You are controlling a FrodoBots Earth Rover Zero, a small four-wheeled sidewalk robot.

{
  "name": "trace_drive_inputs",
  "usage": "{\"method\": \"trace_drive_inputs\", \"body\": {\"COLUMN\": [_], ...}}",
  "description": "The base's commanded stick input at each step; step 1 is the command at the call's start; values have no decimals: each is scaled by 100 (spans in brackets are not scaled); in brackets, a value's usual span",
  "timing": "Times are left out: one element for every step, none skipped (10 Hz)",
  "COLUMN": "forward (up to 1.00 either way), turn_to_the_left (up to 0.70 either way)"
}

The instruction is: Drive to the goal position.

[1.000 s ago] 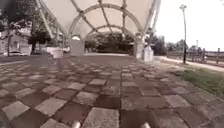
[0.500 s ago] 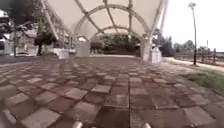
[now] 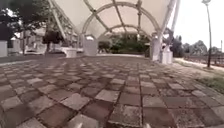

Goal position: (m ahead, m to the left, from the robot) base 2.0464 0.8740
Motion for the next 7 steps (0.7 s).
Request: {"method": "trace_drive_inputs", "body": {"forward": [70,70,70,70,70,70,70], "turn_to_the_left": [0,0,0,0,0,0,0]}}
